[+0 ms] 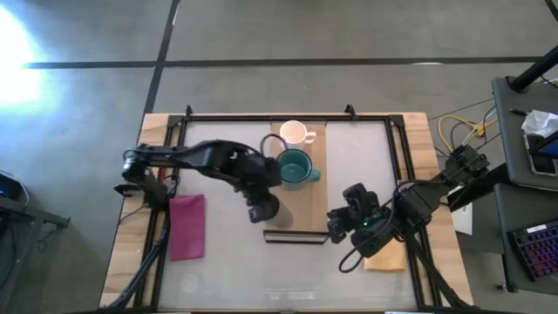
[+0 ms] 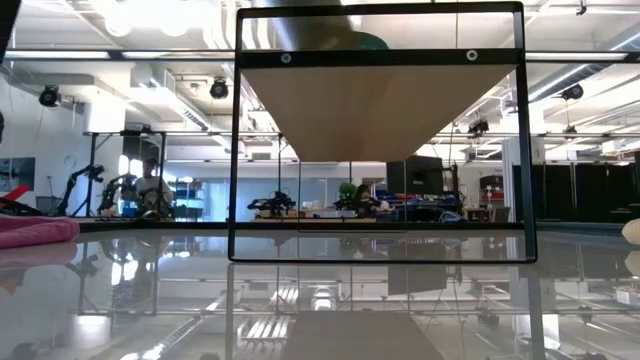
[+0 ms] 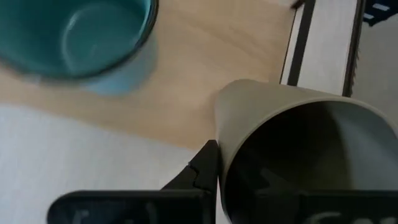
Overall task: Stack small to large cups/mugs on shelf
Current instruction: Put the gray cup on the shelf
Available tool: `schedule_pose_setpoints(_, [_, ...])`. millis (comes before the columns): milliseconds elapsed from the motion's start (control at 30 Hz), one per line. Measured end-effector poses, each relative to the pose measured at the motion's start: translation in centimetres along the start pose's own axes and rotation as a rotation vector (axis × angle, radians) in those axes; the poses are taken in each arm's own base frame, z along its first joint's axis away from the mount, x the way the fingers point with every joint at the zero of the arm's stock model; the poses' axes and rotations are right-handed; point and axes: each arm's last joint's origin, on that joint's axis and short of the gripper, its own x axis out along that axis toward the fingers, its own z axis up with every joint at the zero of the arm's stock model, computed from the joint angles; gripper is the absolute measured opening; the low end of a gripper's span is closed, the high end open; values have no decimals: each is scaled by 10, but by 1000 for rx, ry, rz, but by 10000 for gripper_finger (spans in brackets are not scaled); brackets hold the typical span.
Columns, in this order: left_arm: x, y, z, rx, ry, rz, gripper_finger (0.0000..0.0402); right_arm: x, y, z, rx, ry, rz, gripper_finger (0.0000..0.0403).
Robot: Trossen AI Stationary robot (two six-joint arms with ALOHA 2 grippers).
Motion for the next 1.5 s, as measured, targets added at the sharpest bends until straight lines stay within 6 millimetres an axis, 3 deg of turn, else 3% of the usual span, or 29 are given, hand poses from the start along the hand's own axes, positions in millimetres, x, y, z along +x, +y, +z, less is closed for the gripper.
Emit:
schedule_pose_setpoints(167, [17, -8, 20, 36, -19, -2, 0, 5, 5, -3, 3, -1, 16, 70])
schedule_pose_setpoints(433, [17, -14, 34, 60, -59, -22, 0, 24, 16, -14, 4, -11, 7, 64])
schedule_pose_setpoints(733, [20, -12, 34, 56, -54, -7, 0, 40, 22, -10, 16, -39, 4, 11])
schedule_pose_setpoints(967, [20, -11, 36, 60, -77, 0, 0, 42, 26, -4, 14, -63, 41, 8])
schedule_pose_setpoints(1500, [19, -11, 37, 74, -80, 1, 0, 58, 30, -12, -13, -42, 12, 8])
